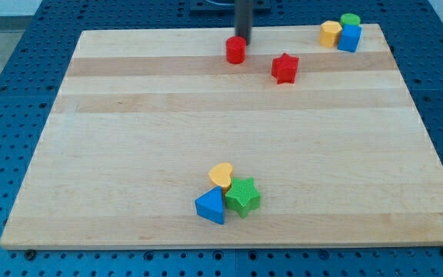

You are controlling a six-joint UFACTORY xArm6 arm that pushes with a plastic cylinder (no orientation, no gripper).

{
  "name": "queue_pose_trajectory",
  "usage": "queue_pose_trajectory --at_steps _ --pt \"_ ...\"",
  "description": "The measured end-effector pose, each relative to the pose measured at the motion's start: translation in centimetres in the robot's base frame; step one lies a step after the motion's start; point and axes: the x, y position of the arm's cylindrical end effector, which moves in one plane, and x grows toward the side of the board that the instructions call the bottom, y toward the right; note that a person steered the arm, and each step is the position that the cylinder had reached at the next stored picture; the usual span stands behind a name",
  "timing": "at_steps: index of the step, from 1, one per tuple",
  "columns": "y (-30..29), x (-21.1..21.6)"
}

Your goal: Separate the yellow hexagon from the blue cube

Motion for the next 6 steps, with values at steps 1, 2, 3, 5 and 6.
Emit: queue_pose_trajectory --at_steps 1,2,3,5,6 --pt "-2.2 -0.7" --pt "1.7 -4.5" --pt "8.0 -4.6" --pt "20.1 -4.7" --pt "19.9 -3.2"
